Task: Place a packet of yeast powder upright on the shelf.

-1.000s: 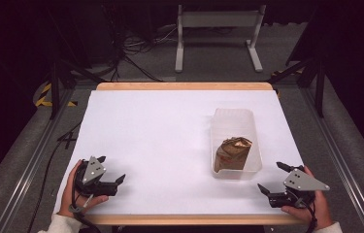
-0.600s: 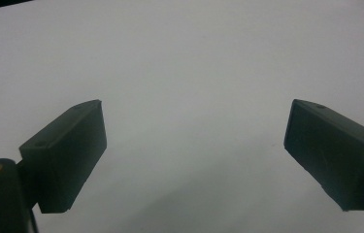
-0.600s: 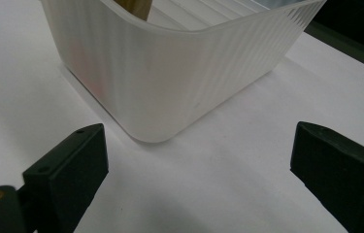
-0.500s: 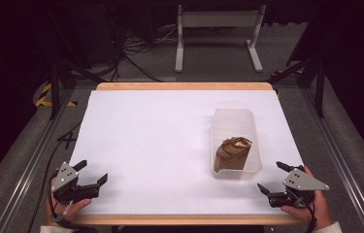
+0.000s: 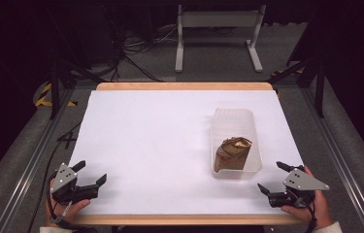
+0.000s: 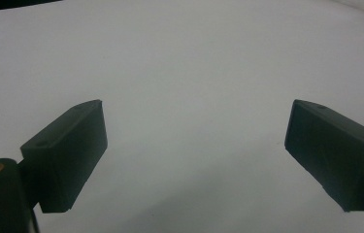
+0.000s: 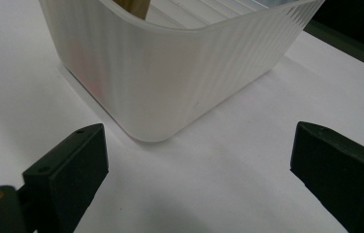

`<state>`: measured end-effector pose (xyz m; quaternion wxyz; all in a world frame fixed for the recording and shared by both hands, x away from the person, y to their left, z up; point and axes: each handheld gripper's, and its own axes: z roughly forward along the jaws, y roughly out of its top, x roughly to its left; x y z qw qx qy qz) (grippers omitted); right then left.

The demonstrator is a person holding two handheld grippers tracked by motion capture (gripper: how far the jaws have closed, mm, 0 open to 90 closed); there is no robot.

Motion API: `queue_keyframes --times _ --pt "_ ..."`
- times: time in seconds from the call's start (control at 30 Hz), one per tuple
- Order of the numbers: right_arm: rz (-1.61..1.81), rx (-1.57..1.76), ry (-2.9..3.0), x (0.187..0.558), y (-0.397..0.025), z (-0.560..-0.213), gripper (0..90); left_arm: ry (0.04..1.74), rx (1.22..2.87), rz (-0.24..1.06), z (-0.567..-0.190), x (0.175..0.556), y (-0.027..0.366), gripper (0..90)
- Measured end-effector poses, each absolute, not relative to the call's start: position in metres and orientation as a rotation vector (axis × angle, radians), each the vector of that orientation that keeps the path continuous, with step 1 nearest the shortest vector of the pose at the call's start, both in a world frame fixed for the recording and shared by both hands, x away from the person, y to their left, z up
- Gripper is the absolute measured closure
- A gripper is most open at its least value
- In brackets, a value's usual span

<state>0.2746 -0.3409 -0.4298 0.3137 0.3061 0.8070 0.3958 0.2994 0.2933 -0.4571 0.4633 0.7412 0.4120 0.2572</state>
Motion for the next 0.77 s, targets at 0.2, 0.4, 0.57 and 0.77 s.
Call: queue_keyframes --times 0.2,0.4,0.57,0.77 --pt "1.041 0.809 2.128 0.2744 -0.3406 -0.4297 7.2 1.013 1.829 0.634 -0.4571 0.2996 0.2925 8.7" --pt "1.041 0.809 2.128 0.2743 -0.3407 -0.4296 7.2 1.009 1.837 0.640 -0.4570 0.2997 0.2914 8.7" --pt "1.042 0.806 2.126 0.2744 -0.3410 -0.4295 7.2 1.009 1.842 0.649 -0.4566 0.2996 0.2903 8.7" --pt "1.042 0.809 2.126 0.2744 -0.3412 -0.4297 7.2 1.002 1.852 0.664 -0.4542 0.2983 0.2878 8.7"
